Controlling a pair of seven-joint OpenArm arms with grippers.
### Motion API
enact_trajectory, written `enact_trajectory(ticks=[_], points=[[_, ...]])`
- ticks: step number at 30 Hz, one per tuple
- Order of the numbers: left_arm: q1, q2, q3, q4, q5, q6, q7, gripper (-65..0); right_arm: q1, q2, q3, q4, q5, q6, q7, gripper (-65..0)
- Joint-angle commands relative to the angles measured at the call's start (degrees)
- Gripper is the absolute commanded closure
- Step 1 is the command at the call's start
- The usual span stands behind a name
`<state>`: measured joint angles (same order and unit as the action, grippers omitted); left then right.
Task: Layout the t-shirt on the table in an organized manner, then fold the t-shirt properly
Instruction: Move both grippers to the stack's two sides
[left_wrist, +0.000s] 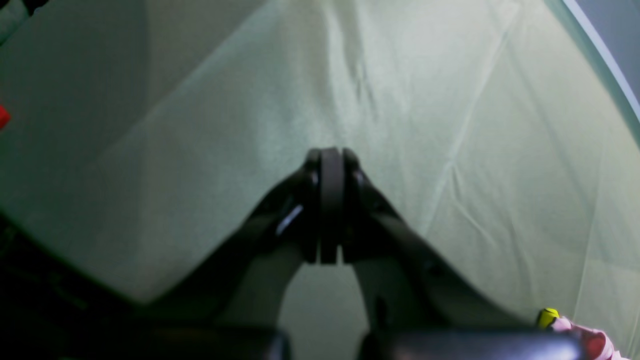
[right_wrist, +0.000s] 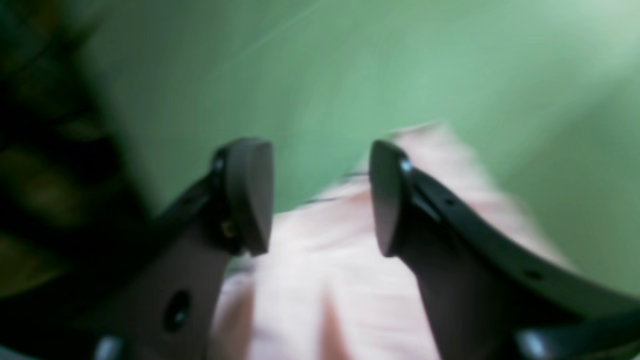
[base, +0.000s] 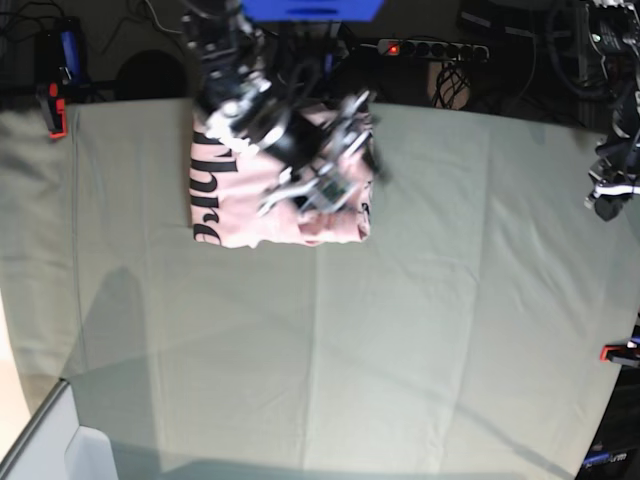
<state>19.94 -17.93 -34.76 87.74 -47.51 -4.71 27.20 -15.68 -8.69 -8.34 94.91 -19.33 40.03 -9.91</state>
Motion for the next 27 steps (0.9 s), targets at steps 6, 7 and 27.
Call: enact_trajectory(ticks=[6,7,27], points=[[-1.6,-0.4,-0.3,1.0,-0.9,-0.5,-1.0,-0.1,1.4,-0.3,14.1,2.3,0.8,0.0,1.3,0.0],[-2.0,-0.4,-0.2,0.9,-0.9,-0.5,-1.0,-0.1,1.5,-0.3,15.9,1.7,0.8,0.0,1.3,0.0],[-3.4,1.3,9.2,1.5,-1.0,-0.5,-0.9,-26.2,1.3,-0.3,22.4,-6.6,5.3,0.0,1.7,0.0]])
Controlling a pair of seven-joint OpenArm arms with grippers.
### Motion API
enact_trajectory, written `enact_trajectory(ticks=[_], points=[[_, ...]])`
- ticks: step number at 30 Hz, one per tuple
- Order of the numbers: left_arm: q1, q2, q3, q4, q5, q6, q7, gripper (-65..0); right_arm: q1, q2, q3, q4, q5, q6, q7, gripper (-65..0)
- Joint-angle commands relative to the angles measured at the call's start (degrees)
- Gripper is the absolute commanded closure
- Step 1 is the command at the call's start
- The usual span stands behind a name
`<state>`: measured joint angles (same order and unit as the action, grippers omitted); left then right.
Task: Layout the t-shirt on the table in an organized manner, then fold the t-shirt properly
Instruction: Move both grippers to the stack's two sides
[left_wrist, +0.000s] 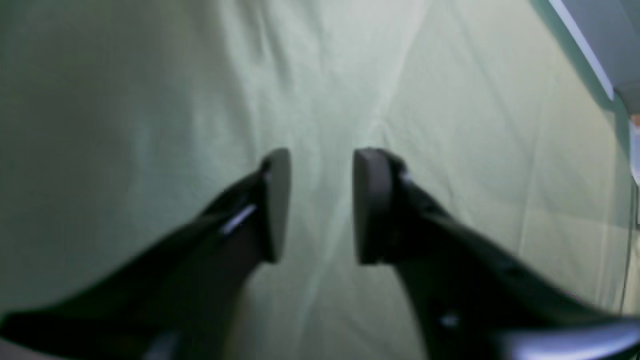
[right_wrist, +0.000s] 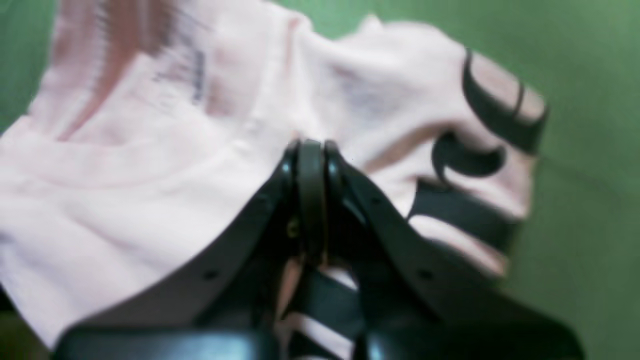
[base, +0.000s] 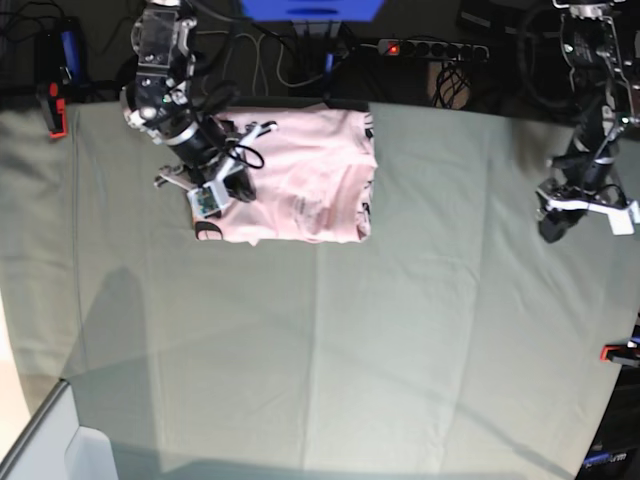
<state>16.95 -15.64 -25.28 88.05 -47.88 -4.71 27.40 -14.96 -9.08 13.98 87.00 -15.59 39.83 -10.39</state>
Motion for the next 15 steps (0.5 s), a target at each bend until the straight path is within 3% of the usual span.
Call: enact_trajectory(ticks=[1,3,8,13,15], points=[[-0.5,-1.0,-0.1,1.2,-0.6,-0.5,-0.2,-28.4,-0.2,0.1,0.1,3.0,2.7,0.2,2.1,0.0],[-1.3,-0.6,0.9,1.2,-0.6,-0.5,3.4,-31.9,-1.3,0.1,0.9,7.4,5.4,0.2,1.8,0.0],[-4.6,2.1,2.6,0.7,-0.3,-0.7,10.8,-32.5,-1.9,0.1,4.4,13.7,6.4,0.2,1.7,0.0],[-5.2,2.6,10.1,0.8,0.0,-6.1,14.2,-32.5,-1.7,0.1,7.1,13.7,6.4,0.2,1.7,0.0],[-5.2,2.4,14.2,0.7,0.0,-6.8,15.3,-32.5,-1.8,0.1,7.4,13.7,6.4,0.2,1.7,0.0]])
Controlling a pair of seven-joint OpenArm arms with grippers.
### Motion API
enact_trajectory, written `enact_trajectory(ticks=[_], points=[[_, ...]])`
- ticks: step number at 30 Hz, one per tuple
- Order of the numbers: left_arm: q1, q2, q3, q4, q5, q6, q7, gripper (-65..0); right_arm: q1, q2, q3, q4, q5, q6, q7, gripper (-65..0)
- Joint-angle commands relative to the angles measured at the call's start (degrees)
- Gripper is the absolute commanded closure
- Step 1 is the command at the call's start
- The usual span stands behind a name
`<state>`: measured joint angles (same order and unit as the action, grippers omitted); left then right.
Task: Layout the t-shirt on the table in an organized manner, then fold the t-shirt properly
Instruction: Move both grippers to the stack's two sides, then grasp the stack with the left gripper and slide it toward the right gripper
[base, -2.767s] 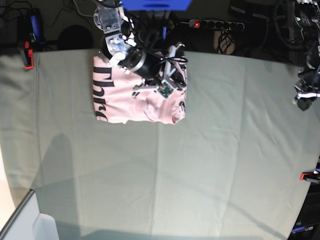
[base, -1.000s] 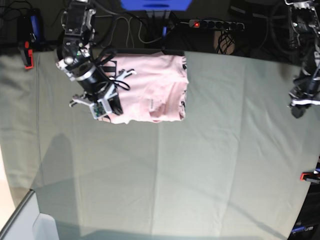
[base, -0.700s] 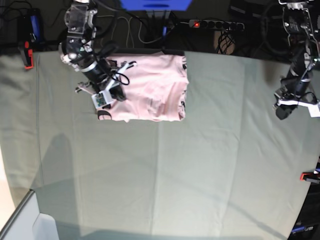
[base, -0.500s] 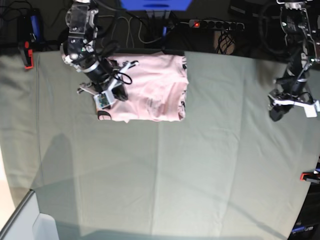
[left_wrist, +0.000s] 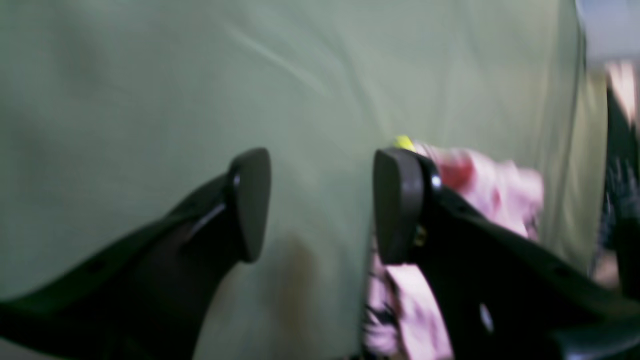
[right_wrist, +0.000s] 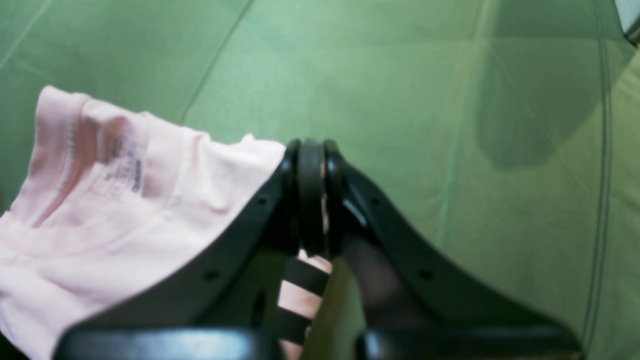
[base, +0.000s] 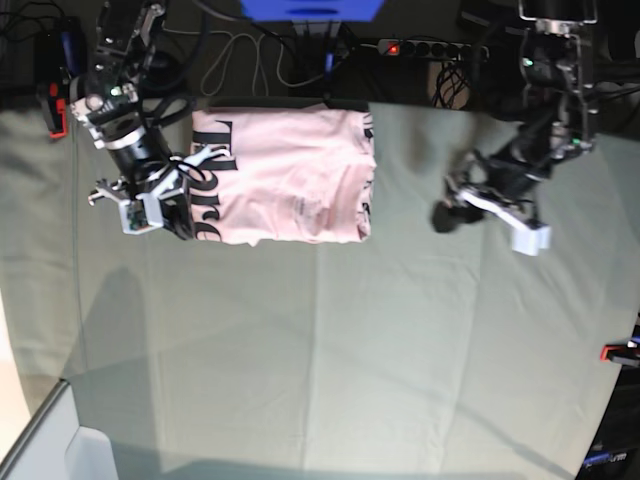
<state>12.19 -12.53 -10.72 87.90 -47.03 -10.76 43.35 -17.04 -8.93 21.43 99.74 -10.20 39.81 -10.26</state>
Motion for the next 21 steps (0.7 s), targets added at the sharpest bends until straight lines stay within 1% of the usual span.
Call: enact_trajectory(ticks=[1,3,9,14,17,21], points=[[-0.4,-0.7,1.3,0.8,-0.8,-0.9,-0.6,-32.5,0.2,-0.1,0.2,1.0,1.0,0.2,1.6,0.0],[-0.4,-0.7,4.3,0.7,-0.3,-1.0,-0.7,-32.5,0.2,-0.1,0.3,1.0,1.0,0.2,1.6,0.0],[-0.5,-0.7,12.3,0.8,4.1,-1.0,-0.7,-32.5,0.1,-0.1,0.3,1.0,1.0,0.2,1.6,0.0],[-0.4,-0.6,16.6,0.2,6.1,-1.0,-1.1,-32.5,-0.7,-0.1,0.2,1.0,1.0,0.2,1.6,0.0],[-0.9,-0.2,18.0,-2.1,6.5,-1.0,-1.2,-32.5,-0.8,-0.1,0.2,0.9,1.0,0.2,1.6,0.0],[-3.4,-0.1,20.9,-6.0,6.0,-1.0,-1.3,-32.5,-0.8,-0.1,0.3,0.9,1.0,0.2,1.6,0.0]])
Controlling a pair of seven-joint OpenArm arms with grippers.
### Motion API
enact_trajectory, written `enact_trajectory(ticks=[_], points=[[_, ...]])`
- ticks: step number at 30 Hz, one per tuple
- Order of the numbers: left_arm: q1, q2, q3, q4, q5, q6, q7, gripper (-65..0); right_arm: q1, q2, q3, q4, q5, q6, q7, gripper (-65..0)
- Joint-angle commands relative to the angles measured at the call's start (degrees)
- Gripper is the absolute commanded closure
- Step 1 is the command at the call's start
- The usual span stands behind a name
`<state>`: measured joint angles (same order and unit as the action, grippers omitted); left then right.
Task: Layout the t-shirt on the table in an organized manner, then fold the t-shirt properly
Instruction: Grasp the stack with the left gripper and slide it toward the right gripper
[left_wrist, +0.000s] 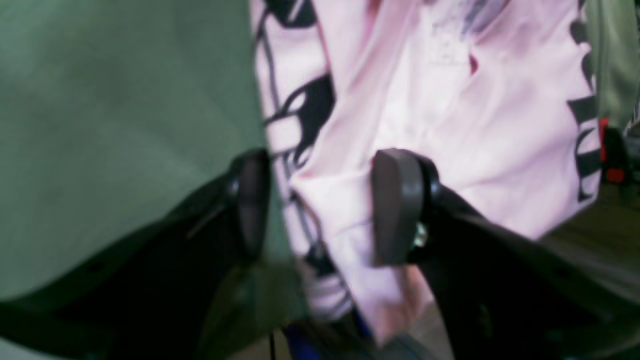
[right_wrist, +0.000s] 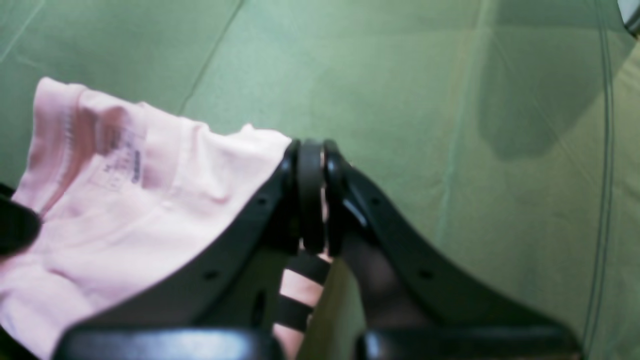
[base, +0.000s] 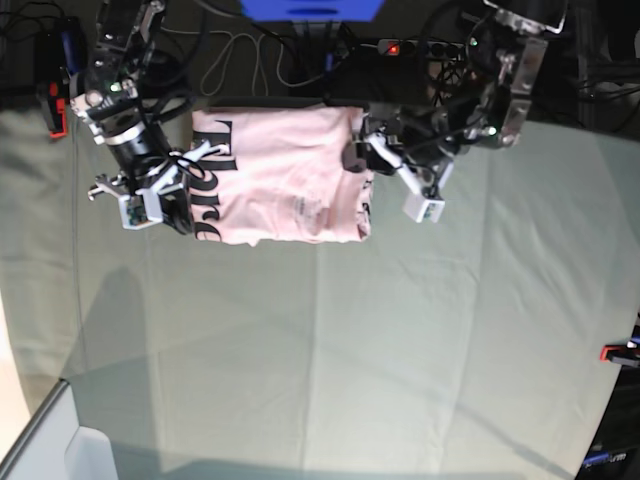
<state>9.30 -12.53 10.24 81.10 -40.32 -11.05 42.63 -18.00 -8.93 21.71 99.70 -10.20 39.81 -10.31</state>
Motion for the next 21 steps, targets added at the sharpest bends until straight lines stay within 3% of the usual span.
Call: enact_trajectory(ticks=[1,11,13,17,21], points=[[-1.1,-0.1,0.4,-0.2,-0.7,-0.7,-0.6,-32.5,0.1,-0.1,0.0,0.9,1.0,0.2,1.6,0.0],[-1.7,3.6,1.6,-3.0,-0.2,-0.7,-0.7,-31.3,-1.7,-0.1,0.0,0.9,1.0,0.2,1.6,0.0],[-1.7,3.8,1.6,-3.1,-0.2,-0.7,-0.7,-25.7,-1.8,-0.1,0.0,0.9,1.0,0.2,1.6,0.0],[-1.7,3.7,1.7,-3.1,-0.2,-0.7,-4.0,-1.7,-1.9,-0.1,2.2,1.1,1.0,0.2,1.6,0.0],[-1.7,3.0,1.3,-3.1,-0.1,-0.7,-7.4,-0.2,-0.9,-0.1,7.1,1.4,1.0,0.2,1.7,0.0]])
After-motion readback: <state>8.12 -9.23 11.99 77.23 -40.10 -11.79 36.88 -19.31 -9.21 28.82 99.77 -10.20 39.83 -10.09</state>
